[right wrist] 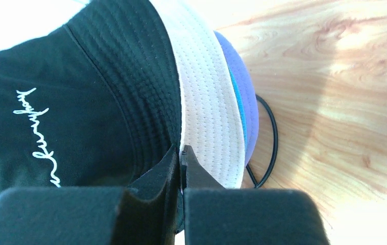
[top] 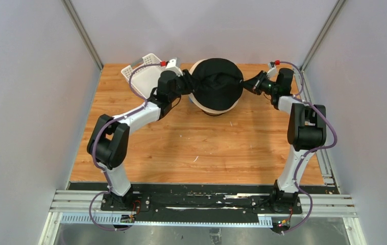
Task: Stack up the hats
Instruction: Stack the hat on the hat.
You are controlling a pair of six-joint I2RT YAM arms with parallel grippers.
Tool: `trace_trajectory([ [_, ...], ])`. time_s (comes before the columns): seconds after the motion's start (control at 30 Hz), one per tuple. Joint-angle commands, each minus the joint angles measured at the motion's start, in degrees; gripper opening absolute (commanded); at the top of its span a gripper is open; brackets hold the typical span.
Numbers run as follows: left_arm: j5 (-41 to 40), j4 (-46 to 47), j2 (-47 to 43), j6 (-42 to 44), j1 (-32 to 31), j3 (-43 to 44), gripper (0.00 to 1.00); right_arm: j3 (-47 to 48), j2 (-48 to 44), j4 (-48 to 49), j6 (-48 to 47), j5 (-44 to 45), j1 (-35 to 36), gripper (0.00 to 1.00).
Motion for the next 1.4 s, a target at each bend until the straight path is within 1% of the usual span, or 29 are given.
trace_trajectory([
  [0.0,0.5,-5.2,-1.4,-1.2,-0.8,-6.7,0.44,5.4,1.1,-8.1,-4.6,3.0,0.6,0.00],
  [0.2,2.5,-2.7,-3.9,-3.2,-3.6,-10.5,0.44,12.8,4.1,-11.7,-5.5,3.0,1.1,0.01],
  [0.53,1.5,-2.7,-5.3,-4.8,-10.9,-10.8,0.44,27.2,11.1,-18.9,-7.3,3.4,3.3,0.01],
  [0.77,-0.5,-2.6,-5.3,-6.7,-14.9,-12.1,0.43,33.7,14.3,-22.6,-8.7,4.2,4.4,0.02],
  [0.93,-1.0,-2.0,-3.6,-7.1,-17.5,-10.9,0.43,39.5,17.0,-26.1,-10.0,4.5,5.4,0.04],
  [1.03,-4.2,-2.4,-5.8,-7.1,-17.5,-12.9,0.43,37.4,14.3,-26.4,-11.5,7.3,5.2,0.12],
  [1.13,-9.3,-4.9,-11.0,-4.9,-17.5,-15.3,0.44,33.5,10.5,-26.2,-13.1,9.3,4.2,0.22],
  [1.37,-20.0,-10.3,-25.3,-0.5,-17.5,-19.2,0.44,22.9,0.1,-22.1,-13.7,11.6,1.1,0.29],
])
